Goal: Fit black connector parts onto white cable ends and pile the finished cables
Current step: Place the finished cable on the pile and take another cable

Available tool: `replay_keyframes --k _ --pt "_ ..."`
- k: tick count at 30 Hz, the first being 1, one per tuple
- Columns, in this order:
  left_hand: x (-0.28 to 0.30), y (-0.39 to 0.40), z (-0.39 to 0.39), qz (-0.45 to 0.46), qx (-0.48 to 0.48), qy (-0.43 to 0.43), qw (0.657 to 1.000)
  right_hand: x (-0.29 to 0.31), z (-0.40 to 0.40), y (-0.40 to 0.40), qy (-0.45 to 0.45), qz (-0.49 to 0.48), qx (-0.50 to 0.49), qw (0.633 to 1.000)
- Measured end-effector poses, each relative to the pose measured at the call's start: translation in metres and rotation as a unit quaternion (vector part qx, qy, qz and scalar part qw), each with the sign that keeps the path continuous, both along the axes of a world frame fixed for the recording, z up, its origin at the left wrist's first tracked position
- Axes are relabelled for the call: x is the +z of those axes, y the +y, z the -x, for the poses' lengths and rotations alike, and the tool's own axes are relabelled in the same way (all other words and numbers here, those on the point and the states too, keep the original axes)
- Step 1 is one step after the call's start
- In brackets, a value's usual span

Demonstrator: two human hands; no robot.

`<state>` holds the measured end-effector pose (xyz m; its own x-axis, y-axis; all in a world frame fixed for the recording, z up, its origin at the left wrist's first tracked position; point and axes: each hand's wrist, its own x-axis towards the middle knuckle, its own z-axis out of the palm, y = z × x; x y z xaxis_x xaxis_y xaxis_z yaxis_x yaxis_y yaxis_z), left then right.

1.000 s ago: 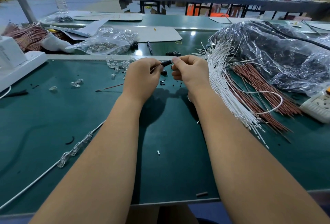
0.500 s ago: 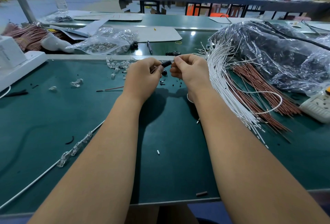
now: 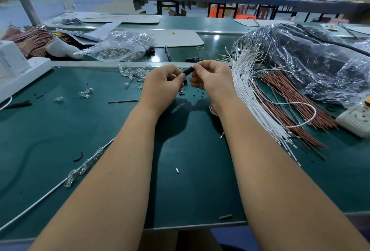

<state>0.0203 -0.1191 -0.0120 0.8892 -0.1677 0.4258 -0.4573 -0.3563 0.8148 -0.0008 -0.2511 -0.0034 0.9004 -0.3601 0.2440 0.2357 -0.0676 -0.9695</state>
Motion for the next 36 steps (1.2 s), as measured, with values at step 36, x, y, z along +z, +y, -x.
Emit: replay_keyframes --k 36 --pt "-0.004 0.028 -0.02 -0.085 0.262 0.072 0.959 -0.014 -0.007 0.017 0.039 0.453 0.078 0.887"
